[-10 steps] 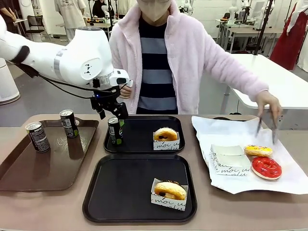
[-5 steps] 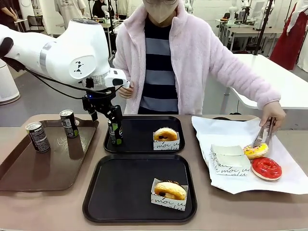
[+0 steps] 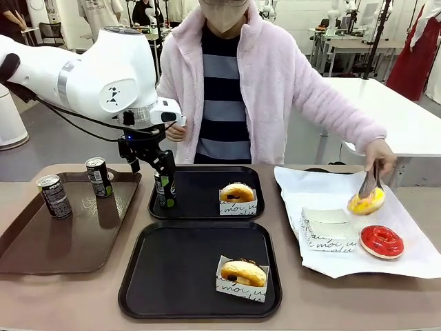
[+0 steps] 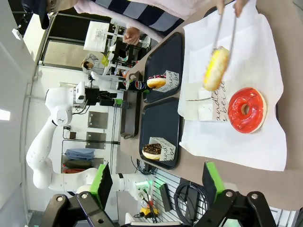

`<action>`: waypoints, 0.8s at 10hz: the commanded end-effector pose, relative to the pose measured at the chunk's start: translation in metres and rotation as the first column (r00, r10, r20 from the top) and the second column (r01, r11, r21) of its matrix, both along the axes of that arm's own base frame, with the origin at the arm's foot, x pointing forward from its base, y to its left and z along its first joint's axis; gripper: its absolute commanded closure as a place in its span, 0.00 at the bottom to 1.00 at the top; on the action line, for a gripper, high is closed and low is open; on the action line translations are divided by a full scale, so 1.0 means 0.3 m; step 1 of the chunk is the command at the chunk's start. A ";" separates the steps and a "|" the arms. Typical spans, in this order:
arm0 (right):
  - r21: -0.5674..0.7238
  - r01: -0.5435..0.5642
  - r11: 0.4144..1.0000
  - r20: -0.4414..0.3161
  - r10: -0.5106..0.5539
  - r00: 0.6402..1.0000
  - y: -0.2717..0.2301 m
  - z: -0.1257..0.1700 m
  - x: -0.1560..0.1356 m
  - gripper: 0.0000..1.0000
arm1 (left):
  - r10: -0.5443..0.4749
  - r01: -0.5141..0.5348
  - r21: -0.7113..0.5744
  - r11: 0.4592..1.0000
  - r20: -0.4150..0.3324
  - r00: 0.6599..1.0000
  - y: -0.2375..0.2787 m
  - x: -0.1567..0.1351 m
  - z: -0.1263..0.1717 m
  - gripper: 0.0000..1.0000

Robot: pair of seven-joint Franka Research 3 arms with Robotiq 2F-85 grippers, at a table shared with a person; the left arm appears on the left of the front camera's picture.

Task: Set up donuts and drinks on trays.
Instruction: Pick up one Pepsi coke from the Handle tray and place it on the Flat Tray without a Pepsi coke.

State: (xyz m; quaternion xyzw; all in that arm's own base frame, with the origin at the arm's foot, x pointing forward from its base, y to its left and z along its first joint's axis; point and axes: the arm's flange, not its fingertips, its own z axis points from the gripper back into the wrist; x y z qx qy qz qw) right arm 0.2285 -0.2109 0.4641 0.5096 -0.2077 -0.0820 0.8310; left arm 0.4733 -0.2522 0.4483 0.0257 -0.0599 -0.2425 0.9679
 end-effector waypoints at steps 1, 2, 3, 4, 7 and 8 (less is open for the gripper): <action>0.015 -0.004 1.000 0.015 0.004 1.000 0.002 0.001 0.008 0.00 | 0.107 -0.107 -0.044 0.993 -0.015 0.994 0.244 0.035 0.090 0.00; 0.015 -0.004 1.000 0.015 0.004 1.000 0.002 0.001 0.008 0.00 | 0.179 -0.177 -0.087 0.980 0.012 0.984 0.346 -0.094 0.082 0.00; 0.015 -0.004 1.000 0.015 0.004 1.000 0.002 0.001 0.008 0.00 | 0.198 -0.196 -0.043 0.980 0.028 0.980 0.415 -0.077 0.137 0.00; 0.015 -0.004 1.000 0.015 0.004 1.000 0.002 0.001 0.008 0.00 | 0.211 -0.211 -0.001 0.977 0.013 0.977 0.478 0.009 0.204 0.00; 0.015 -0.004 1.000 0.015 0.004 1.000 0.002 0.001 0.008 0.00 | 0.323 -0.324 -0.004 0.946 -0.058 0.945 0.669 0.045 0.183 0.00; 0.015 -0.004 1.000 0.015 0.004 1.000 0.002 0.001 0.008 0.00 | 0.371 -0.374 -0.025 0.927 -0.078 0.925 0.749 0.084 0.176 0.00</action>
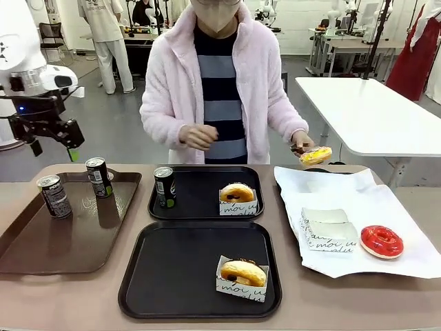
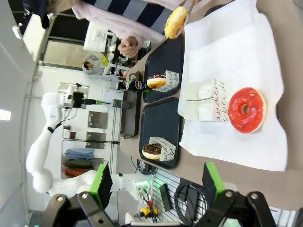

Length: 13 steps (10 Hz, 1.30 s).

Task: Set up donuts and drinks on trays.
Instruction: Pick up one Pepsi coke from the Handle tray and place it on the Flat Tray without a Pepsi coke.

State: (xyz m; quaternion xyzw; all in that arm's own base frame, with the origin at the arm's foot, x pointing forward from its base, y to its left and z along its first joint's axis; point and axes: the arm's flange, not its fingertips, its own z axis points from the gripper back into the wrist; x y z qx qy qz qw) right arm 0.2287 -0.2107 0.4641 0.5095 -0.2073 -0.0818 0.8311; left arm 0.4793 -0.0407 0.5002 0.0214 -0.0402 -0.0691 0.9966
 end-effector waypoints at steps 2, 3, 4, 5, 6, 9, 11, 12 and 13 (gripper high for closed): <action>0.015 -0.004 1.000 0.016 0.003 1.000 0.001 0.002 0.007 0.00 | 0.067 -0.071 -0.076 0.995 -0.055 0.996 0.134 0.086 -0.030 0.00; 0.015 -0.004 1.000 0.016 0.003 1.000 0.001 0.002 0.007 0.00 | 0.051 -0.055 -0.087 0.995 -0.049 0.998 0.141 0.085 -0.021 0.00; 0.015 -0.004 1.000 0.016 0.003 1.000 0.001 0.002 0.007 0.00 | 0.039 -0.040 -0.064 0.997 -0.019 0.999 0.092 0.061 -0.001 0.00; 0.015 -0.004 1.000 0.016 0.003 1.000 0.001 0.002 0.007 0.00 | 0.075 -0.077 -0.051 0.996 -0.040 0.996 0.154 0.078 -0.055 0.00; 0.015 -0.004 1.000 0.016 0.003 1.000 0.001 0.002 0.007 0.00 | 0.075 -0.077 -0.051 0.996 -0.040 0.996 0.154 0.078 -0.055 0.00; 0.015 -0.004 1.000 0.016 0.003 1.000 0.001 0.002 0.007 0.00 | 0.075 -0.077 -0.051 0.996 -0.040 0.996 0.154 0.078 -0.055 0.00; 0.015 -0.004 1.000 0.016 0.003 1.000 0.001 0.002 0.007 0.00 | 0.069 -0.072 -0.057 0.996 -0.039 0.997 0.146 0.081 -0.051 0.00; 0.015 -0.004 1.000 0.016 0.003 1.000 0.001 0.002 0.007 0.00 | 0.064 -0.068 -0.073 0.995 -0.052 0.997 0.153 0.111 -0.075 0.00; 0.015 -0.004 1.000 0.016 0.003 1.000 0.001 0.002 0.007 0.00 | 0.065 -0.069 -0.082 0.994 -0.051 0.997 0.167 0.112 -0.099 0.00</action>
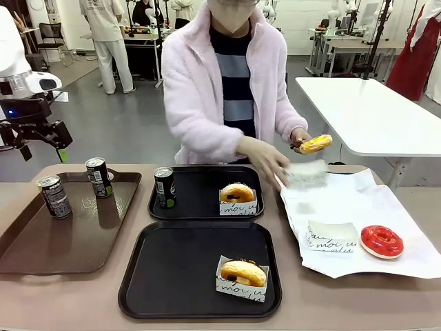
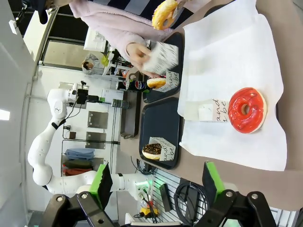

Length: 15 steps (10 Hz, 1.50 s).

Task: Set up donuts and drinks on trays.
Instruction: Pick up one Pepsi coke from the Handle tray and place it on the Flat Tray without a Pepsi coke.

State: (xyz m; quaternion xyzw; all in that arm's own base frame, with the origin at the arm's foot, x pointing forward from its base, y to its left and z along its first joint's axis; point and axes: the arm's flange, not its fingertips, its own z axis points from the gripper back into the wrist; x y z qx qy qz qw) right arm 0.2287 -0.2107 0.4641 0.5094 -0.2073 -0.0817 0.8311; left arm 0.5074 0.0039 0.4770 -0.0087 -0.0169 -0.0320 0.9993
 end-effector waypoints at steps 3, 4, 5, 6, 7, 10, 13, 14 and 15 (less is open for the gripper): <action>0.015 -0.004 1.000 0.016 0.003 1.000 0.001 0.001 0.007 0.00 | 0.015 -0.014 -0.012 1.000 0.036 0.999 0.047 -0.003 -0.099 0.00; 0.015 -0.004 1.000 0.016 0.003 1.000 0.001 0.001 0.007 0.00 | 0.021 -0.021 0.003 1.000 0.043 0.999 0.052 -0.009 -0.121 0.00; 0.015 -0.004 1.000 0.016 0.003 1.000 0.001 0.001 0.007 0.00 | 0.013 -0.013 0.002 1.000 0.028 1.000 0.056 -0.009 -0.138 0.00; 0.015 -0.004 1.000 0.016 0.003 1.000 0.001 0.001 0.007 0.00 | 0.008 -0.008 -0.004 1.000 0.024 1.000 0.055 -0.019 -0.171 0.00; 0.015 -0.004 1.000 0.016 0.003 1.000 0.001 0.001 0.007 0.00 | 0.004 -0.004 0.001 1.000 0.015 1.000 0.050 -0.016 -0.194 0.00; 0.015 -0.004 1.000 0.016 0.003 1.000 0.001 0.001 0.007 0.00 | -0.001 0.001 0.019 1.000 -0.005 1.000 0.039 -0.034 -0.255 0.00; 0.015 -0.004 1.000 0.016 0.003 1.000 0.001 0.001 0.007 0.00 | 0.020 -0.020 0.009 1.000 0.017 1.000 0.048 -0.020 -0.285 0.00; 0.015 -0.004 1.000 0.016 0.003 1.000 0.001 0.001 0.007 0.00 | 0.023 -0.023 0.012 1.000 0.026 0.999 0.051 -0.006 -0.293 0.00; 0.015 -0.004 1.000 0.016 0.003 1.000 0.001 0.001 0.007 0.00 | 0.027 -0.027 0.012 1.000 0.027 0.999 0.054 0.005 -0.298 0.00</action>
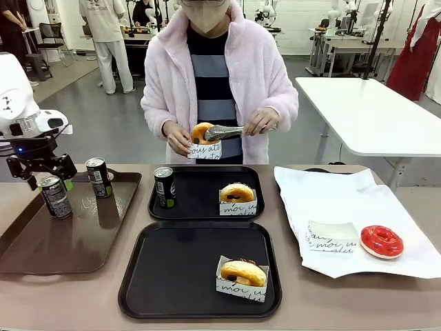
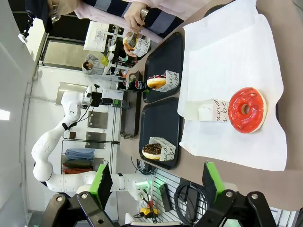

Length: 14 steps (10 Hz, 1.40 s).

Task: Set up donuts and drinks on trays.
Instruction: Pick up one Pepsi coke from the Handle tray and place it on the Flat Tray without a Pepsi coke.

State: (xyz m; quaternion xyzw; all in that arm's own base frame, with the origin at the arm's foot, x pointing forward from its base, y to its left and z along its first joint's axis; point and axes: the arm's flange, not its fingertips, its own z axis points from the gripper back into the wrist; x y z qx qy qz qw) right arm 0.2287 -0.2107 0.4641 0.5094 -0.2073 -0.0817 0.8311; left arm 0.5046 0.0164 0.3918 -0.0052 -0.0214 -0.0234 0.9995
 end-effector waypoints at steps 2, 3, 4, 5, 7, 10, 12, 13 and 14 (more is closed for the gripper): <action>0.015 -0.004 1.000 0.016 0.003 1.000 0.001 0.001 0.007 0.00 | 0.010 -0.010 0.012 1.000 0.001 1.000 0.017 0.029 -0.028 0.00; 0.015 -0.004 1.000 0.016 0.003 1.000 0.001 0.001 0.007 0.00 | 0.009 -0.009 0.013 1.000 -0.006 1.000 0.018 0.027 -0.034 0.00; 0.015 -0.004 1.000 0.016 0.003 1.000 0.001 0.001 0.007 0.00 | 0.005 -0.005 0.014 1.000 -0.013 1.000 0.019 0.026 -0.035 0.00; 0.015 -0.004 1.000 0.016 0.003 1.000 0.001 0.001 0.007 0.00 | 0.000 0.000 0.013 1.000 -0.020 1.000 0.020 0.027 -0.032 0.00; 0.015 -0.004 1.000 0.016 0.003 1.000 0.001 0.001 0.007 0.00 | -0.011 0.011 0.004 1.000 -0.018 1.000 0.021 0.022 -0.027 0.55; 0.015 -0.004 1.000 0.016 0.003 1.000 0.001 0.001 0.007 0.00 | 0.006 -0.005 0.005 1.000 -0.021 1.000 0.025 0.016 -0.012 1.00; 0.015 -0.004 1.000 0.016 0.003 1.000 0.001 0.001 0.007 0.00 | 0.016 -0.016 0.012 1.000 -0.016 1.000 0.027 0.015 0.000 0.90; 0.015 -0.004 1.000 0.016 0.003 1.000 0.001 0.001 0.007 0.00 | 0.020 -0.020 0.000 1.000 -0.016 1.000 0.024 0.007 0.029 0.99; 0.015 -0.004 1.000 0.016 0.003 1.000 0.001 0.001 0.007 0.00 | 0.014 -0.014 -0.012 1.000 -0.005 1.000 0.015 -0.024 0.097 1.00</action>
